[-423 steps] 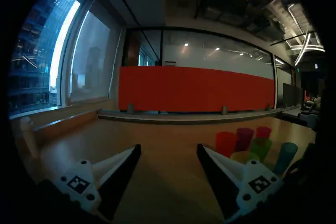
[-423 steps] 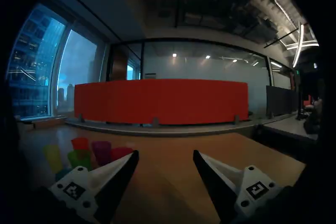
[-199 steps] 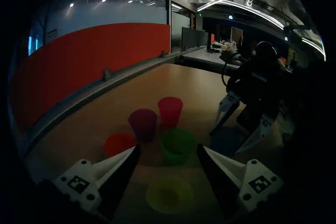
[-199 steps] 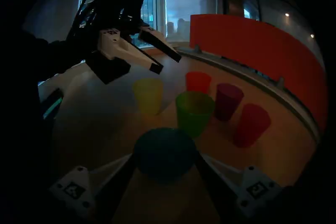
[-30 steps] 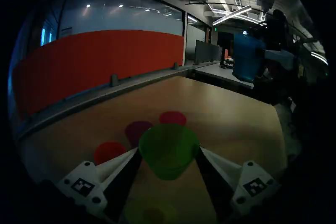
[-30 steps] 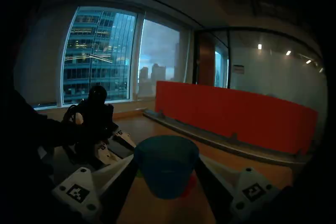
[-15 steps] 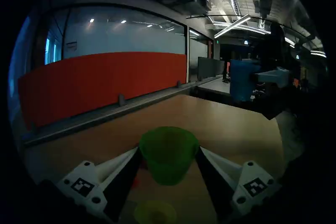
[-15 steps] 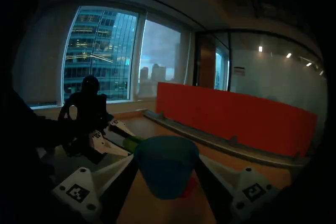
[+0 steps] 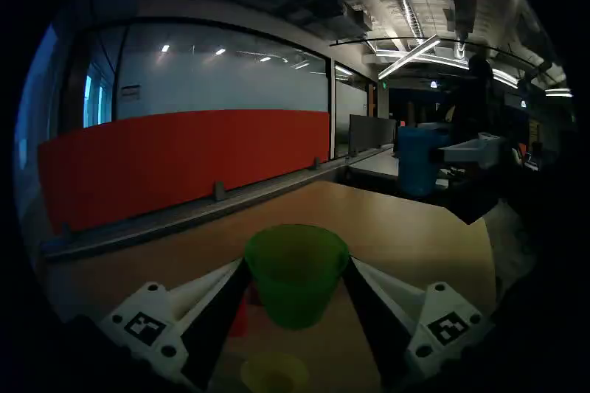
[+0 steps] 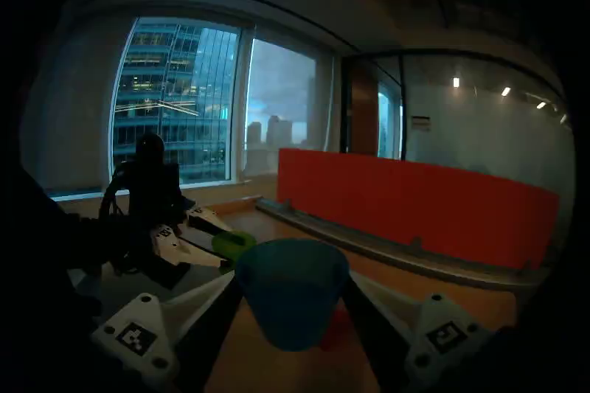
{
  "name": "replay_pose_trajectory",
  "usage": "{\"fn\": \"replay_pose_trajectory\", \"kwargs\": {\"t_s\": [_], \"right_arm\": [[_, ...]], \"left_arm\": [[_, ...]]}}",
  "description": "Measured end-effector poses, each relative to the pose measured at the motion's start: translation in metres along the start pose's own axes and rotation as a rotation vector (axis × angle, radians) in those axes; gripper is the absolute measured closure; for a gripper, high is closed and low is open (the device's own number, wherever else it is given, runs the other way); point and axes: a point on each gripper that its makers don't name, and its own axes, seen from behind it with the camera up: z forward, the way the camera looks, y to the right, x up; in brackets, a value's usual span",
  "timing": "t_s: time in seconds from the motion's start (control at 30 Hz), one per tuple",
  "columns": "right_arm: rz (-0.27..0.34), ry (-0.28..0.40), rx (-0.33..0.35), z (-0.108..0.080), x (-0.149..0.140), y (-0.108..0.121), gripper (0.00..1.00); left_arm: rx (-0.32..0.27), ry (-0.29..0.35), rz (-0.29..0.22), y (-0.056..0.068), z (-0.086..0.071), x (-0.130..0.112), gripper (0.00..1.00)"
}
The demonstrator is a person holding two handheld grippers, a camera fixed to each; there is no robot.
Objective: Pour water
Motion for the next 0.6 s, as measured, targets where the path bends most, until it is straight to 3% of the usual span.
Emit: {"fn": "replay_pose_trajectory", "kwargs": {"t_s": [0.6], "right_arm": [[0.005, 0.021, 0.007, 0.007, 0.007, -0.003, 0.09]], "left_arm": [[0.012, 0.064, 0.013, 0.001, -0.019, 0.024, 0.12]]}}
